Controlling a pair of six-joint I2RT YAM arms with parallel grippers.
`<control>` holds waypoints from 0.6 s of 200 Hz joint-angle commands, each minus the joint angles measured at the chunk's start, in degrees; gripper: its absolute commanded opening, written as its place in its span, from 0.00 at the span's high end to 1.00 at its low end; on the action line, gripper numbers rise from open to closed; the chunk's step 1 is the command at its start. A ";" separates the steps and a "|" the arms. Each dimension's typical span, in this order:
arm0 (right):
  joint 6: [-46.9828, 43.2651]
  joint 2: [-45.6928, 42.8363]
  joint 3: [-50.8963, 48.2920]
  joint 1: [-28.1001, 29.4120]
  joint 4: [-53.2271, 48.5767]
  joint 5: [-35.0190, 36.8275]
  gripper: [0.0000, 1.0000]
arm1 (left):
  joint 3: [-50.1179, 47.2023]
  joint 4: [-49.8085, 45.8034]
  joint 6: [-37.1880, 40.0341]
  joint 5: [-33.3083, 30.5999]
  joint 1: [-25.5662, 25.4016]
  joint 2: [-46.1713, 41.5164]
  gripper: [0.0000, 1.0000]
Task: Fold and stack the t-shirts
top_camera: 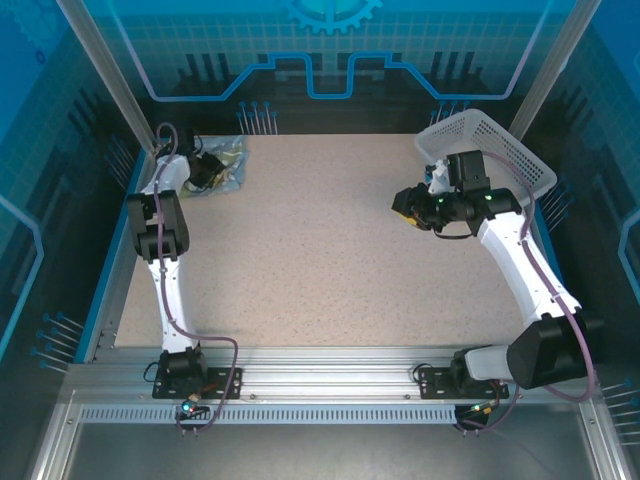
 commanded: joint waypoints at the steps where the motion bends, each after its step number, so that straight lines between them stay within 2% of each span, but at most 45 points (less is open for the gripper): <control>1: -0.21 -1.60 -0.44 1.21 2.56 -0.66 0.62 | 2.72 -5.22 6.32 -0.36 0.34 0.80 0.61; 23: 1.55 -3.56 -2.31 1.27 9.82 -1.16 0.53 | 1.53 -4.62 7.45 -1.53 -0.83 -4.28 0.50; 41: 4.21 -7.03 -5.36 1.32 18.97 1.33 0.45 | -1.63 -3.24 7.85 -2.63 -3.13 -11.57 0.34; 43: 4.49 -7.63 -6.00 1.42 20.48 2.22 0.44 | -2.21 -3.02 7.75 -2.83 -3.44 -12.60 0.29; 46: 5.02 -8.72 -7.07 1.60 22.55 3.51 0.42 | -3.23 -2.65 7.68 -3.13 -3.86 -14.07 0.14; 54: 6.32 -11.71 -10.16 2.05 27.98 7.87 0.35 | -6.14 -2.00 6.89 -4.00 -4.76 -18.31 0.02; 71: 8.51 -16.94 -15.35 2.44 34.99 15.25 0.15 | -15.21 -0.63 2.86 -5.91 -5.81 -28.56 0.01; 89: 7.06 -18.28 -14.49 1.52 33.60 13.80 0.09 | -29.12 4.37 -3.14 -6.55 -6.25 -41.22 0.01; 100: 4.94 -17.45 -10.95 1.24 27.89 11.26 0.00 | -36.92 7.54 -6.99 -6.23 -6.57 -48.03 0.01; 120: 2.82 -12.97 -2.44 0.47 13.76 6.60 0.00 | -47.08 9.68 -11.78 -6.83 -7.66 -58.81 0.01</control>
